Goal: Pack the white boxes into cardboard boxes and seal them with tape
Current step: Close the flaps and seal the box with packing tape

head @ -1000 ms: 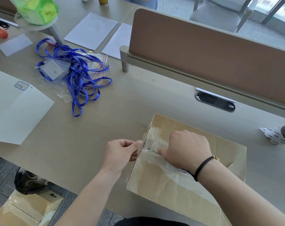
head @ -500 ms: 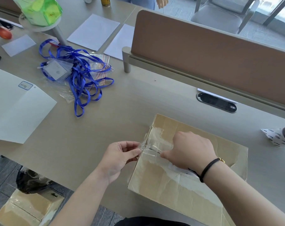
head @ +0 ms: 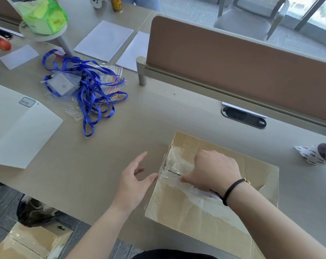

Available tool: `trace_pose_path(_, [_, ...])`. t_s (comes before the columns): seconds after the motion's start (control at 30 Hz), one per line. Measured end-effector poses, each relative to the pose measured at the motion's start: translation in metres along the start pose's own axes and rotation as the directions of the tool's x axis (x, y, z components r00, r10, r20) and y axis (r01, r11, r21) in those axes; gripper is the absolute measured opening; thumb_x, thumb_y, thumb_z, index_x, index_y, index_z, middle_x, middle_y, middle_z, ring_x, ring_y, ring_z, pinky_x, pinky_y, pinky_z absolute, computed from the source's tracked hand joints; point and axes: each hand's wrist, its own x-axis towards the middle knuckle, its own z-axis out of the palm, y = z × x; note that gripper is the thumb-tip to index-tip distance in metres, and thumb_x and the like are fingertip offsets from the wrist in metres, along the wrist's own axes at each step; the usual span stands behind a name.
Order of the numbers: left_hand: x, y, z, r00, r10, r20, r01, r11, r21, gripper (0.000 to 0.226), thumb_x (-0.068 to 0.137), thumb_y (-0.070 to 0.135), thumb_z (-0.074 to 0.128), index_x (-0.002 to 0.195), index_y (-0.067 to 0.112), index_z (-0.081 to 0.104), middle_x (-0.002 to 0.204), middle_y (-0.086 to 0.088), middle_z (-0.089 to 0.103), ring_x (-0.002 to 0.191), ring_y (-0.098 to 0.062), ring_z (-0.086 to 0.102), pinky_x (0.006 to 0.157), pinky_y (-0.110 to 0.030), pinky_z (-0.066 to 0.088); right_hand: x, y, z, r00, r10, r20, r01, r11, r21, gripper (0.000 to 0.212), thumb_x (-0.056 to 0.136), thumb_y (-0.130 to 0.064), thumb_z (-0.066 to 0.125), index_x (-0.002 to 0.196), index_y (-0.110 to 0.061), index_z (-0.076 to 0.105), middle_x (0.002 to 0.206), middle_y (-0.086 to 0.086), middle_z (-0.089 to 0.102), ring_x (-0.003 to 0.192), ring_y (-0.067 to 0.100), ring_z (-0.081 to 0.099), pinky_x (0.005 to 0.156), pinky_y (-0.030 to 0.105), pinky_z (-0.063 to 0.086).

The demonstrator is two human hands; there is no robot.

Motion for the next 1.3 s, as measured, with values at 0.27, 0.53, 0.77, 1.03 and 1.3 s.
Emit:
trace_pose_path(0.27, [-0.03,0.014,0.033,0.948,0.313,-0.049,-0.282,0.904,0.32,0.032,0.1,0.004,0.054,0.128,0.012,0.069,0.13,0.005,0.067,0.122,-0.001,0.06,0.107,-0.015,0.042,0.0,0.001,0.0,1.0,-0.004,-0.006,0.004,1.0,0.015,0.046,0.08,-0.064,0.064,0.071,-0.022,0.047,0.072,-0.006,0.055,0.072,0.023,0.059,0.06,0.03,0.04])
trace_pose_path(0.53, [-0.015,0.038,0.046,0.999,0.017,0.039,-0.024,0.985,0.173,0.046,0.107,0.031,0.042,0.151,0.019,0.044,0.143,0.018,0.052,0.133,0.007,0.046,0.104,-0.008,0.032,0.001,0.004,0.0,0.999,-0.026,-0.022,0.027,0.999,0.042,0.05,0.08,-0.068,0.064,0.069,-0.022,0.046,0.07,-0.007,0.054,0.068,0.02,0.055,0.058,0.029,0.039])
trace_pose_path(0.77, [0.003,0.057,0.046,0.945,0.059,0.32,-0.098,0.989,0.107,0.051,0.109,0.037,0.033,0.158,0.041,0.019,0.161,0.027,0.019,0.145,0.013,0.013,0.12,-0.018,0.012,-0.006,0.033,0.009,0.993,-0.068,-0.091,0.097,0.929,0.357,0.062,0.079,-0.073,0.063,0.065,-0.013,0.05,0.059,-0.005,0.054,0.056,0.015,0.048,0.051,0.03,0.033])
trace_pose_path(1.03, [0.046,0.066,0.069,0.91,0.152,0.386,-0.226,0.962,0.153,0.046,0.108,0.041,0.031,0.154,0.038,0.033,0.166,0.019,-0.007,0.14,0.022,0.003,0.125,-0.029,0.012,-0.016,0.071,0.036,0.992,-0.013,-0.122,0.116,0.441,0.89,0.075,0.073,-0.064,0.068,0.061,0.001,0.034,0.056,0.0,0.029,0.049,0.012,0.026,0.046,0.022,0.022])
trace_pose_path(1.3, [0.06,0.052,0.072,0.893,0.253,0.372,-0.367,0.887,0.279,0.044,0.108,0.04,0.028,0.151,0.039,0.039,0.165,0.025,-0.003,0.121,0.041,0.012,0.107,-0.018,0.023,-0.016,0.074,0.046,0.994,-0.027,-0.11,0.112,0.341,0.933,0.079,0.06,-0.064,0.076,0.063,0.001,0.031,0.062,0.005,0.03,0.057,0.019,0.031,0.05,0.028,0.021])
